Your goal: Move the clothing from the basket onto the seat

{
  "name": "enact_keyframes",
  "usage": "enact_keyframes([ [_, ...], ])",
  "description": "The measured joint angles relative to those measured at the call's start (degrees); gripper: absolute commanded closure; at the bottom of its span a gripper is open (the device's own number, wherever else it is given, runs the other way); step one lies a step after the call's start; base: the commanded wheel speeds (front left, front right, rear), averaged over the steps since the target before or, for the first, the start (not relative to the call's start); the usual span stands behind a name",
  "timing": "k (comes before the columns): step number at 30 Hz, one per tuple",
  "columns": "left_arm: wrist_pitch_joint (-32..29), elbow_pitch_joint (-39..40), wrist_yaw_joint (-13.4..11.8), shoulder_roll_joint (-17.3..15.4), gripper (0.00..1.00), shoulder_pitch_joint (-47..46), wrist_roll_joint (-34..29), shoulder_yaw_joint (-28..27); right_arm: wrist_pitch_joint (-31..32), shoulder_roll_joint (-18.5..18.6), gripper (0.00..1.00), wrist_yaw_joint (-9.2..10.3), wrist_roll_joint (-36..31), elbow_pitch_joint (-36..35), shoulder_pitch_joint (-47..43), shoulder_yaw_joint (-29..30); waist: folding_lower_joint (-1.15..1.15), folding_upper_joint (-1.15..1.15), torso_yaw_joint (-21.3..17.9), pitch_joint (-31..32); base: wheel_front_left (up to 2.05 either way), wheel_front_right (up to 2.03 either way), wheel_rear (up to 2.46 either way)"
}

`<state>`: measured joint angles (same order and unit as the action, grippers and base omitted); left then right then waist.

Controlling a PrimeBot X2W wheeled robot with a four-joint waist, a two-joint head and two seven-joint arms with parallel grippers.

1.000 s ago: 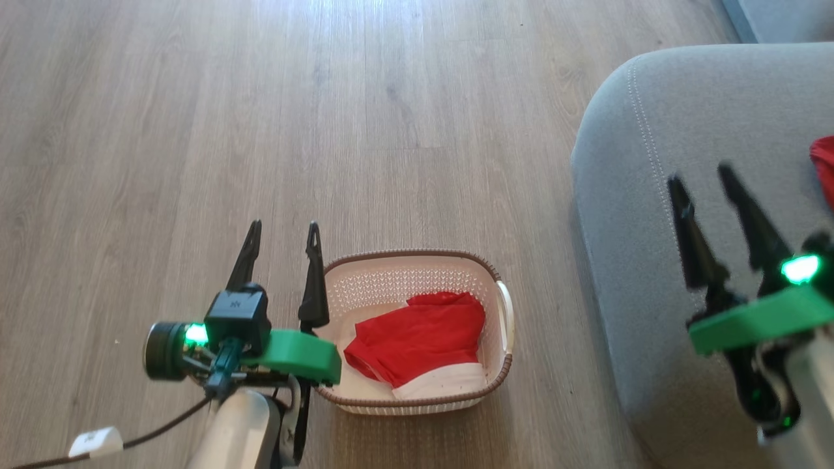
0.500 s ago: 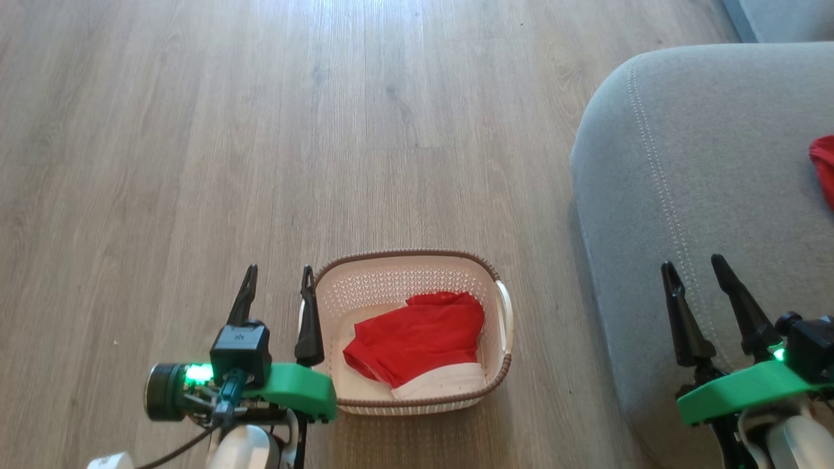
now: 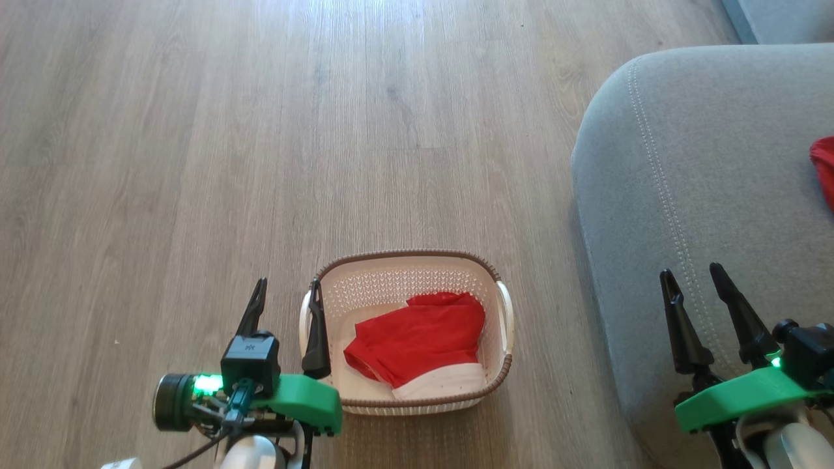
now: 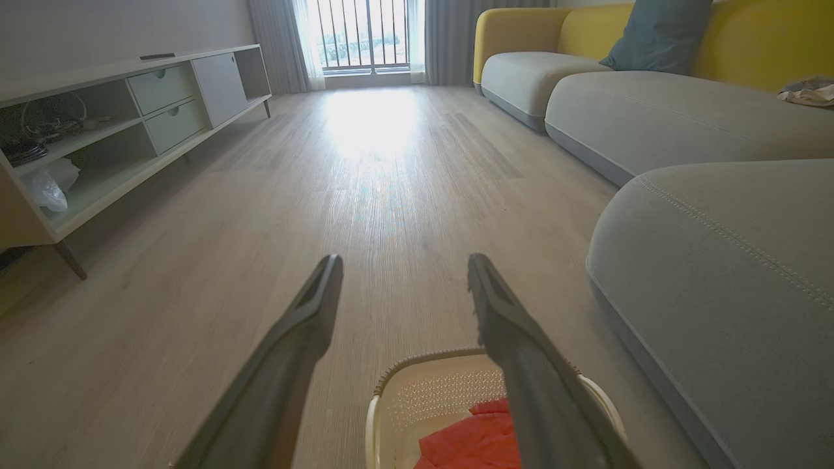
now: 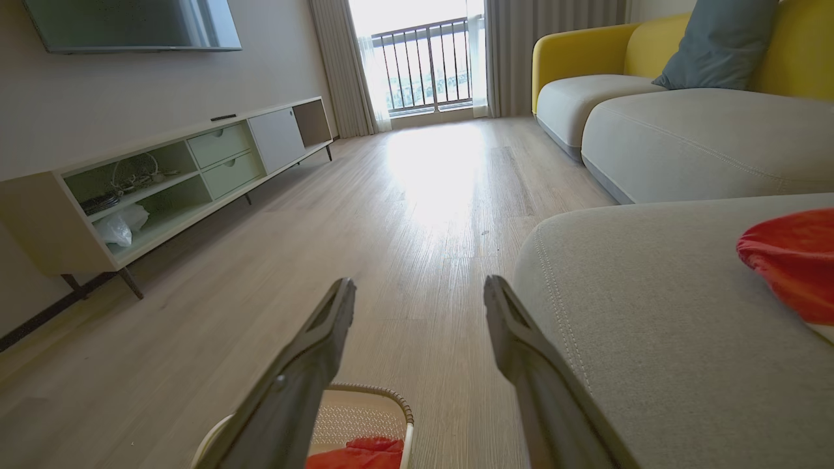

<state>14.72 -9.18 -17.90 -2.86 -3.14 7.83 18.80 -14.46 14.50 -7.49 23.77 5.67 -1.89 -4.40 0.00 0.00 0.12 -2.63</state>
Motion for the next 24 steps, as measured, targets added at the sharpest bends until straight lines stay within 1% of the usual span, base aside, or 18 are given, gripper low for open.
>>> enact_keyframes([
  [24,0.0,0.5,0.0,0.0,0.0,-0.3,0.1,0.6,0.0,0.2,0.0,0.0,0.5,0.0,0.9,-0.4,0.0,0.0,-0.9,-1.6,0.0,0.0,0.0],
])
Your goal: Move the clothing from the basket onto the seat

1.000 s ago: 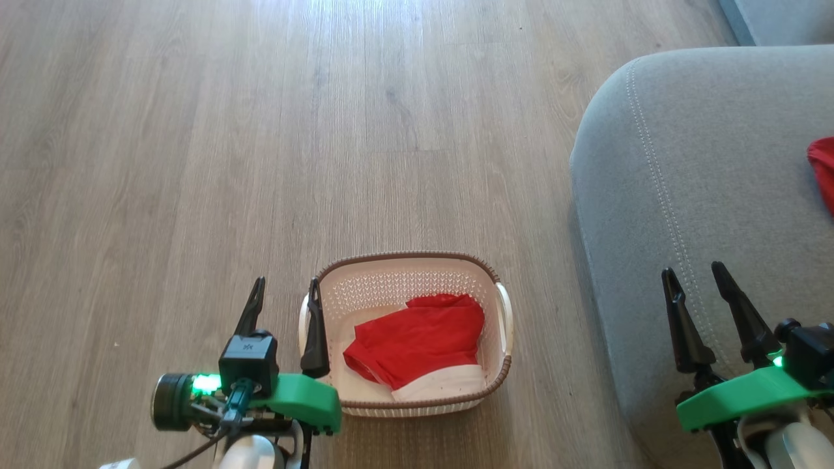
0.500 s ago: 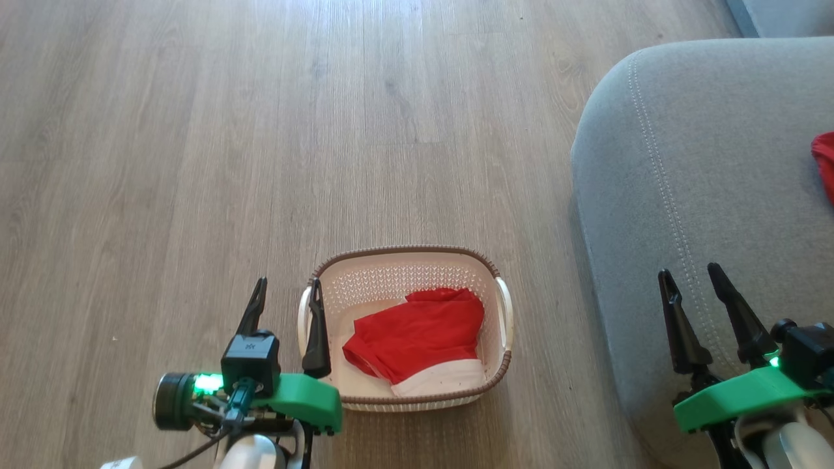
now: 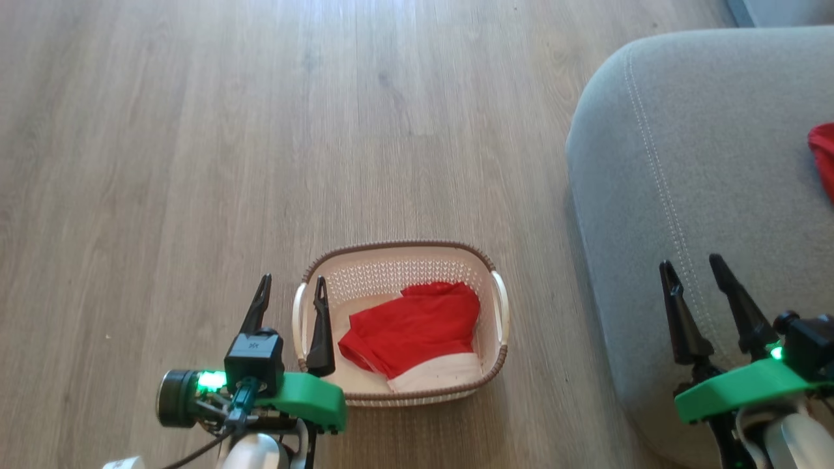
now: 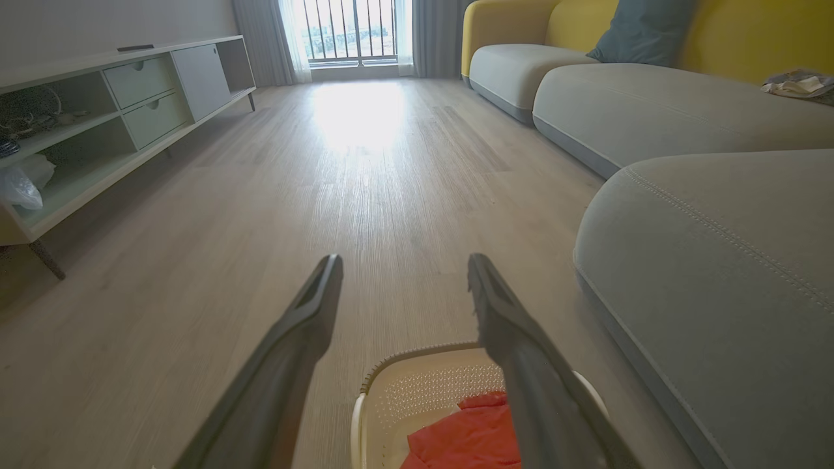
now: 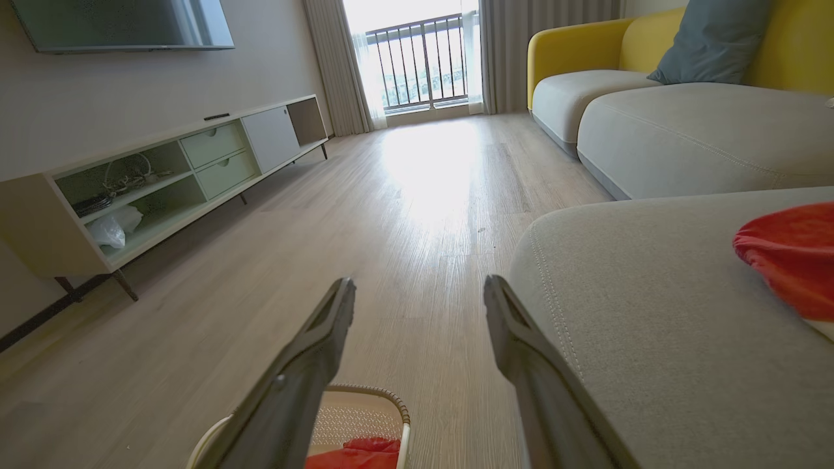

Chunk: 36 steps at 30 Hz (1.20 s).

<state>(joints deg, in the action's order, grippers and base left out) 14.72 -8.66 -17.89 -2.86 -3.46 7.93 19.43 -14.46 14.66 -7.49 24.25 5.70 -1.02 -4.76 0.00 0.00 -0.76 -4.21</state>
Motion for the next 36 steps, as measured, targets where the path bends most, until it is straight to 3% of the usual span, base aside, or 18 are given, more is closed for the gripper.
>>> enact_keyframes([
  [8,0.0,-3.2,0.0,0.0,0.0,-2.1,-0.2,2.3,0.0,0.2,0.0,0.0,0.0,0.2,1.5,0.0,0.0,0.0,-1.4,-4.1,0.0,0.0,0.0],
  [17,0.0,-12.9,1.6,0.0,0.0,-12.0,-2.7,7.0,0.0,0.8,0.0,0.0,-0.6,0.6,5.6,1.3,0.01,0.0,-3.7,-13.7,0.0,0.0,0.0],
  [25,0.0,-23.9,3.8,0.1,0.0,-22.5,-6.0,9.8,0.0,0.7,0.0,-0.01,-0.6,0.7,9.8,0.8,0.02,0.0,-5.9,-23.6,0.0,0.0,0.0],
  [36,0.0,-45.5,8.8,-0.4,0.0,-41.4,-10.1,13.4,0.0,-1.3,0.0,-0.01,0.1,-0.4,14.7,-1.5,0.02,0.0,-11.1,-39.7,0.0,0.0,0.0],
])
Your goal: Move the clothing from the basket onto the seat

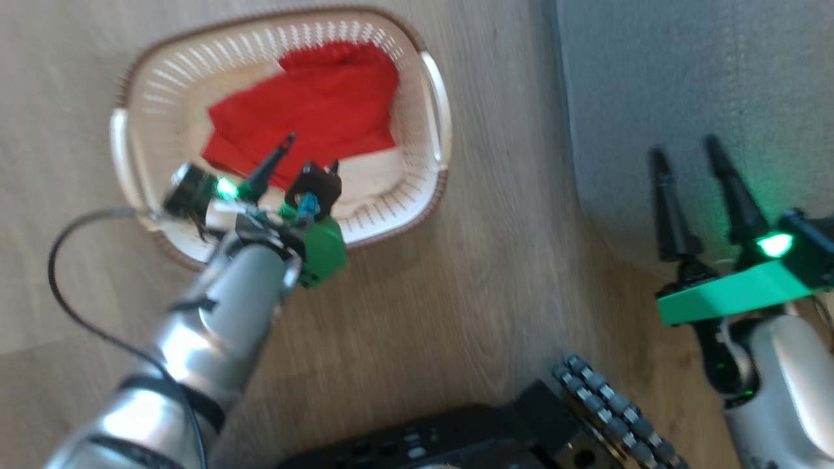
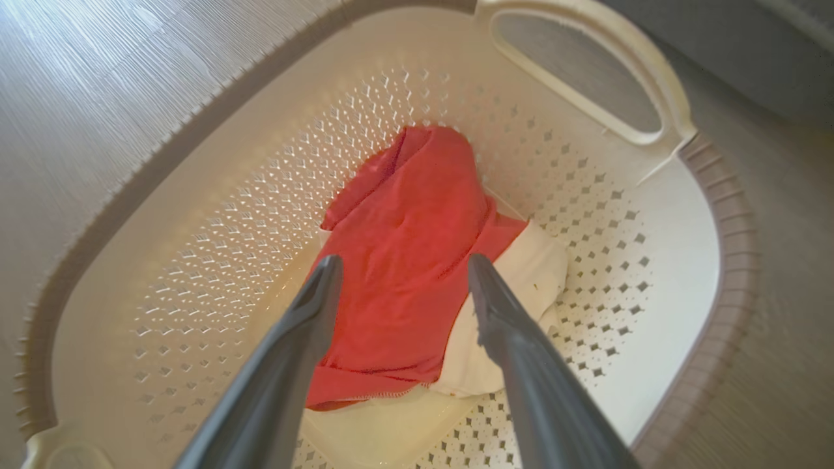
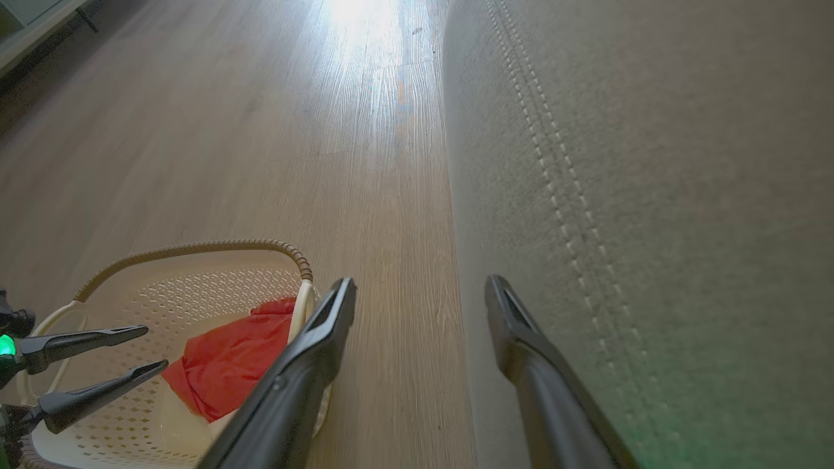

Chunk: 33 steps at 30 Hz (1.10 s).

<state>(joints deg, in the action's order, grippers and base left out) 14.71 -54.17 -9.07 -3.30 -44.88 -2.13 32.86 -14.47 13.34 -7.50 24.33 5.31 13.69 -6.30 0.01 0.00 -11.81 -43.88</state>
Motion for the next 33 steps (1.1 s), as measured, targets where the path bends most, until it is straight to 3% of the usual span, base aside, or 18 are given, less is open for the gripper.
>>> enact_keyframes([
  [5,0.0,-11.5,1.3,-0.6,0.0,-7.7,-1.5,1.1,0.0,-1.7,0.0,0.0,0.0,0.0,1.4,-2.2,0.0,0.0,-2.6,-5.1,0.0,0.0,0.0],
  [10,-0.2,-17.0,2.9,-0.8,0.0,-14.2,-2.4,2.5,-0.5,-3.3,0.0,0.04,0.8,-0.9,2.8,-3.3,-0.01,0.0,-5.3,-9.1,0.0,0.0,0.0],
  [18,-9.9,-19.7,7.6,-0.9,0.0,-19.0,-3.5,4.7,-0.7,-4.1,0.0,0.04,1.5,-3.3,3.0,-3.4,-0.01,0.0,-7.1,-12.3,0.0,0.0,0.0],
  [33,-19.4,-20.4,7.0,-2.0,0.0,-22.6,-2.0,4.9,-0.7,-4.2,0.0,0.08,1.9,-7.4,2.0,-3.2,-0.01,0.0,-7.5,-15.0,0.0,0.0,0.0],
])
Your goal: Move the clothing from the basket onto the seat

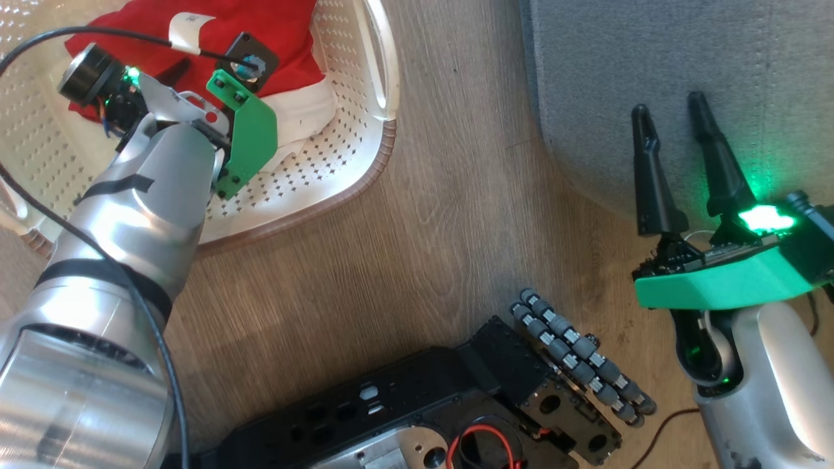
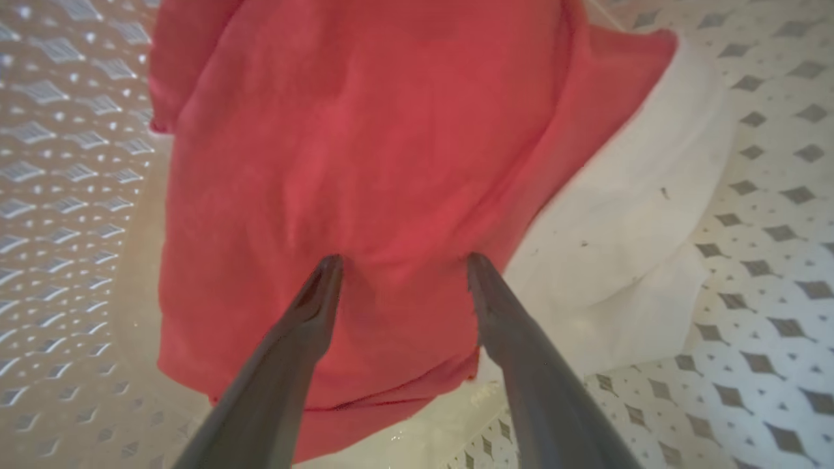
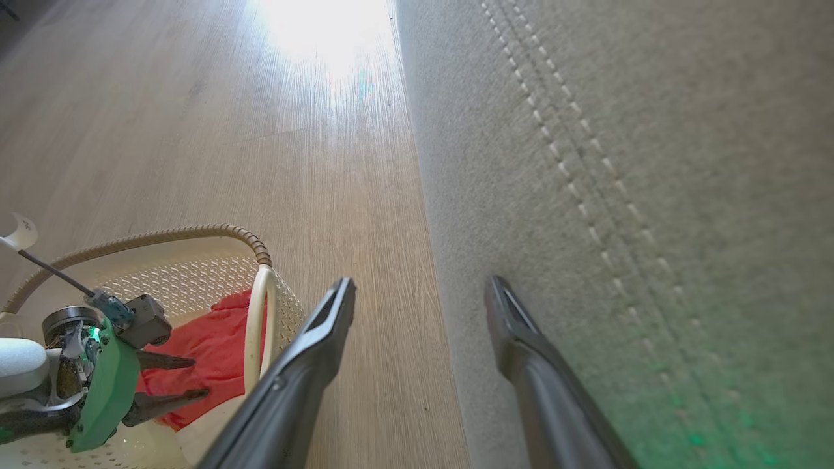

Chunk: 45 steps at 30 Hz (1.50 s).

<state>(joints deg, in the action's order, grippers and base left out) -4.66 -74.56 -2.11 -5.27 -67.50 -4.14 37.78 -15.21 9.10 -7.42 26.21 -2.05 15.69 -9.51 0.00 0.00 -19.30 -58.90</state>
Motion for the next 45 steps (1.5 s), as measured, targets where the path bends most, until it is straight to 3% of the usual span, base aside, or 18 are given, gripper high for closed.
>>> enact_keyframes([
  [13,-6.7,-0.1,0.7,-0.3,0.0,-1.0,0.6,1.3,0.1,-0.3,0.0,0.44,-1.4,-5.6,-1.6,-1.7,0.0,0.0,1.5,-1.9,0.0,0.0,0.0],
  [35,-4.3,-0.1,1.0,1.5,0.0,-3.1,3.6,2.0,0.2,-1.0,0.0,0.34,-4.0,-7.2,-1.6,-3.0,0.0,0.0,3.3,-2.9,0.0,0.0,0.0],
  [36,-4.2,-0.1,1.2,1.5,0.09,-3.1,3.8,2.0,0.2,-1.0,0.0,0.34,-4.0,-7.3,-1.6,-3.0,0.0,0.0,3.4,-2.9,0.0,0.0,0.0],
  [37,-4.1,-0.1,1.4,1.5,0.65,-3.1,4.3,1.9,0.2,-1.0,0.0,0.34,-4.0,-7.3,-1.6,-2.9,0.0,0.0,3.4,-2.9,0.0,0.0,0.0],
  [38,-4.0,-0.1,1.5,1.6,1.0,-3.2,4.8,1.9,0.2,-1.0,0.0,0.34,-4.0,-7.4,-1.6,-2.9,0.0,0.0,3.5,-3.0,0.0,0.0,0.0],
  [45,-4.0,-0.1,2.0,2.1,1.0,-3.4,5.8,2.3,0.2,-0.9,0.0,0.34,-4.2,-7.9,-1.6,-2.9,0.0,0.0,4.0,-3.2,0.0,0.0,0.0],
])
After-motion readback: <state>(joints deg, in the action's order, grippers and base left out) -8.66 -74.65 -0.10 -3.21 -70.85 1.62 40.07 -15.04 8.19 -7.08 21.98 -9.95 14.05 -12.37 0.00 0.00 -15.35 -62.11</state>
